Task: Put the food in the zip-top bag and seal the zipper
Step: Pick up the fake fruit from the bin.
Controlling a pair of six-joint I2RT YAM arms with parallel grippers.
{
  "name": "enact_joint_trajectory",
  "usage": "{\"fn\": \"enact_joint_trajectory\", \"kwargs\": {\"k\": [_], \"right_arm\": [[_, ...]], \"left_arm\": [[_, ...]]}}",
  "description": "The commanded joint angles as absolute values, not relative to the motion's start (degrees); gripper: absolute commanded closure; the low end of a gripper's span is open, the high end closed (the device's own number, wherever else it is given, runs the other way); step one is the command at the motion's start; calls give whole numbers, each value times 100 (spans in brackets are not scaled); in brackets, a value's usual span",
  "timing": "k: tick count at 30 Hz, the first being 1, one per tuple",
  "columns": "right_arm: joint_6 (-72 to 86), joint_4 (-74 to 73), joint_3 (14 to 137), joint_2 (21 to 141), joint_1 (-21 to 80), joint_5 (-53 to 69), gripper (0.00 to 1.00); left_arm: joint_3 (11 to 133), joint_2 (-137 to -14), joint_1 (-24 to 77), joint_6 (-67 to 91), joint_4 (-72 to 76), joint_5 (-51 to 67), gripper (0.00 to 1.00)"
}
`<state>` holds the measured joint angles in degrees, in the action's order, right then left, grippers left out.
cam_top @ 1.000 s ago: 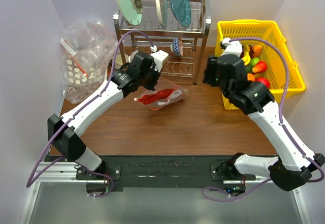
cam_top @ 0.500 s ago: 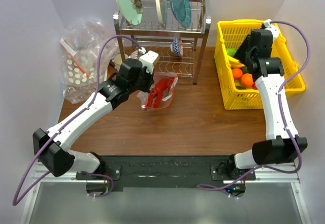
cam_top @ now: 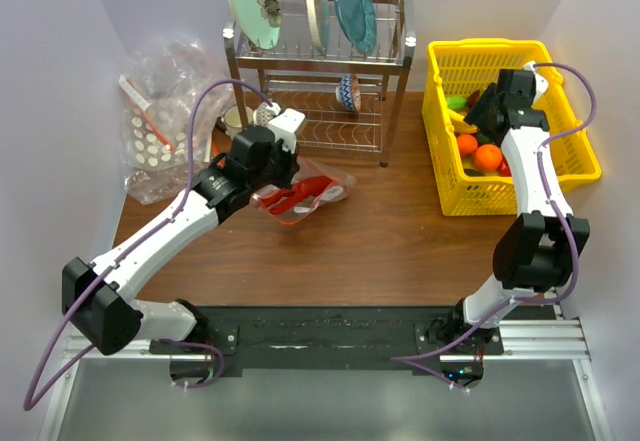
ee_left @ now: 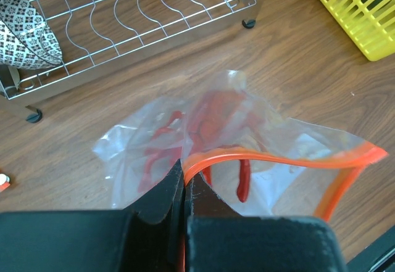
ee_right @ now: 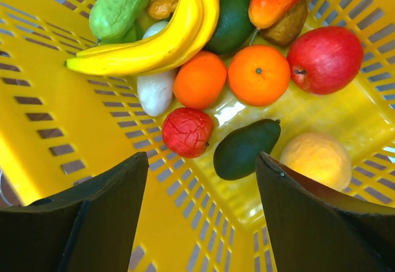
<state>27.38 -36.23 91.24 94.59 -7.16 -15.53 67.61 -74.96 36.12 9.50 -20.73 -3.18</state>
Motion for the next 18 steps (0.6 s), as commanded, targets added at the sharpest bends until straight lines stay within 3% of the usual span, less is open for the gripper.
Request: {"fn": "enact_joint_trajectory", "kwargs": {"k": [1, 12, 18], "right_arm": [[2716, -3156, 8939, 9632, -835, -1731, 25], [3023, -2549, 8842, 10564, -1555, -784, 21], [3050, -2426, 9026, 11073, -1652, -747, 9]], "left_arm": [[6759, -7260, 3577, 1072, -1512, -185, 100], [6697, -7356, 3568, 1099, -1450, -70, 100], [6688, -7383, 3498, 1107, -1433, -35, 100]]}}
